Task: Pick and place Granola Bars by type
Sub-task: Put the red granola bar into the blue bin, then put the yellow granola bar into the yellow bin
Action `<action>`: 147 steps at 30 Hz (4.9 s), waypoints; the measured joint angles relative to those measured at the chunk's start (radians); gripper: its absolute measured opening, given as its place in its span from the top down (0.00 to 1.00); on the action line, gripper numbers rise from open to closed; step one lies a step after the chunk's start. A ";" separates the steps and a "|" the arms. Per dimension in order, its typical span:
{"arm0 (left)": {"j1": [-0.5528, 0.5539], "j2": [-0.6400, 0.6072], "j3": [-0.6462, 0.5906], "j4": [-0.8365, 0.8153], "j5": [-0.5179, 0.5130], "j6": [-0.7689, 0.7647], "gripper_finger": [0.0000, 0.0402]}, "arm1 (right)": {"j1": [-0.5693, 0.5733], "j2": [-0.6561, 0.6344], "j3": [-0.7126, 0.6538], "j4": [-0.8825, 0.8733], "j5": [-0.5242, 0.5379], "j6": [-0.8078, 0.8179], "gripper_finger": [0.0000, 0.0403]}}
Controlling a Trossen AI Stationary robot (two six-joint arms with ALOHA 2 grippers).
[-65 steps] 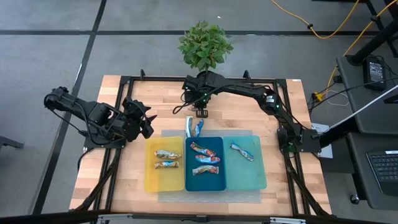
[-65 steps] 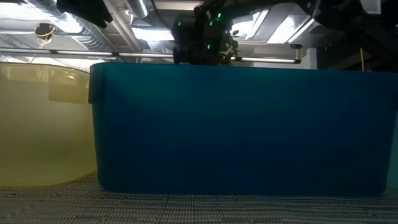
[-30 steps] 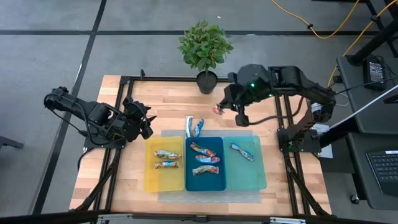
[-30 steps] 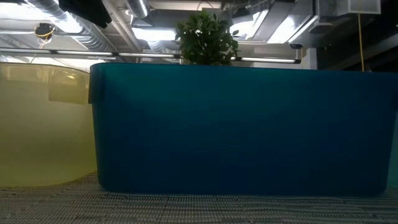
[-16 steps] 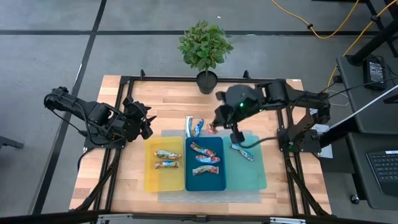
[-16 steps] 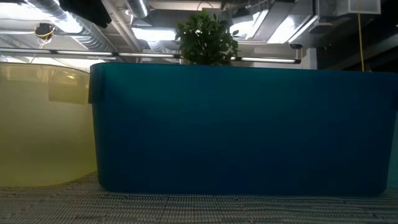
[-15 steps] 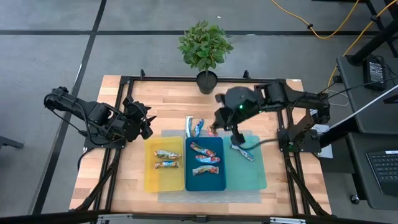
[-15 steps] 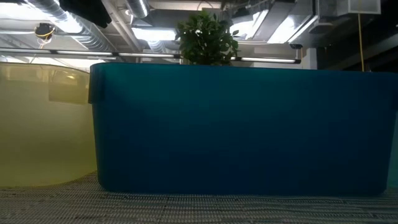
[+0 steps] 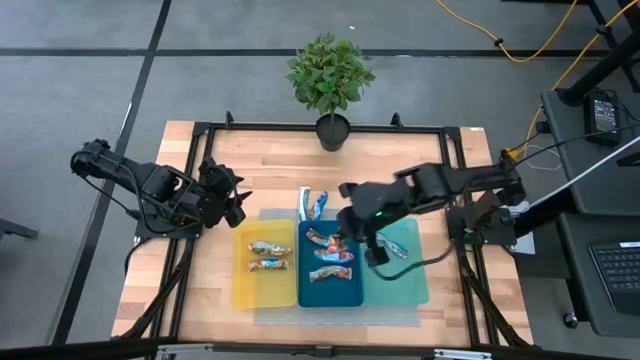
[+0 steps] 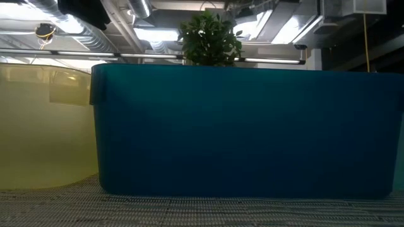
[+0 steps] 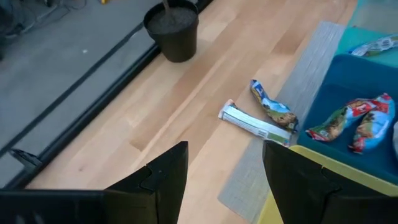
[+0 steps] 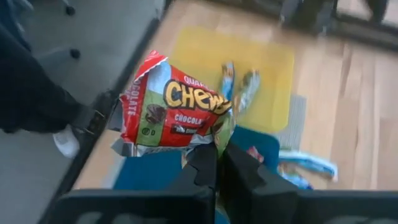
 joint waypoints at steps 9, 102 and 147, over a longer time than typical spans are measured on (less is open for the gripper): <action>0.000 0.000 -0.006 -0.006 0.023 -0.094 0.51 | 0.004 0.245 0.000 -0.047 0.035 0.004 0.93; 0.569 0.588 -0.006 0.560 0.697 0.532 0.27 | -0.287 -0.597 -0.739 0.401 0.536 -0.035 0.45; 0.670 0.884 0.036 0.698 0.864 0.303 0.84 | -0.587 -0.661 -0.792 0.473 0.140 -0.344 0.45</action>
